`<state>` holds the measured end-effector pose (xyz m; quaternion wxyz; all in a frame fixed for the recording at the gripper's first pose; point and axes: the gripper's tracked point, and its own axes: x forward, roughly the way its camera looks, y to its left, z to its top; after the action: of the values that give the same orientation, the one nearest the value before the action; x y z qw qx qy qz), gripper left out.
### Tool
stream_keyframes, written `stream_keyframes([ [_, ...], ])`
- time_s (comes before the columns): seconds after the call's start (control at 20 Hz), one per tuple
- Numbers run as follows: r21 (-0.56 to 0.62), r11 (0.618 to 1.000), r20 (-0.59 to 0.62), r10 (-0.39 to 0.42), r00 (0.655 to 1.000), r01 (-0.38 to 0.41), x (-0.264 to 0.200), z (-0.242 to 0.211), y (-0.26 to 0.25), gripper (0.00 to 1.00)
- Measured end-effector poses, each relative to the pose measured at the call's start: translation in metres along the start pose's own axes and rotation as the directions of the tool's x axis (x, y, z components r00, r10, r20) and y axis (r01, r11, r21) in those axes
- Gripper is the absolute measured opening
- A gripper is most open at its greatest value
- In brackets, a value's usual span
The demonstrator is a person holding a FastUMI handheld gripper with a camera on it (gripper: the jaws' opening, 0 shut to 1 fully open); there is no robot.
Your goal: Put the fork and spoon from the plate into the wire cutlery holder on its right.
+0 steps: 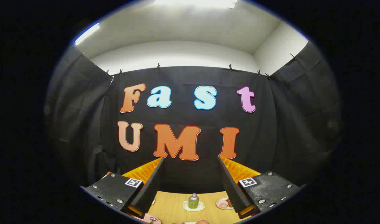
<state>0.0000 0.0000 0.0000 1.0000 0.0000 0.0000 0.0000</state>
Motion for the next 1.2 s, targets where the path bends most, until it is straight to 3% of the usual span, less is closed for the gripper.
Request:
stream_keyframes([
  [0.7,-0.014,1.000,0.006,-0.011,1.000,0.011,0.003,0.001,0.004,0.97],
  [1.2,0.019,0.998,-0.075,0.066,0.995,-0.065,0.005,-0.037,0.043,0.97],
])
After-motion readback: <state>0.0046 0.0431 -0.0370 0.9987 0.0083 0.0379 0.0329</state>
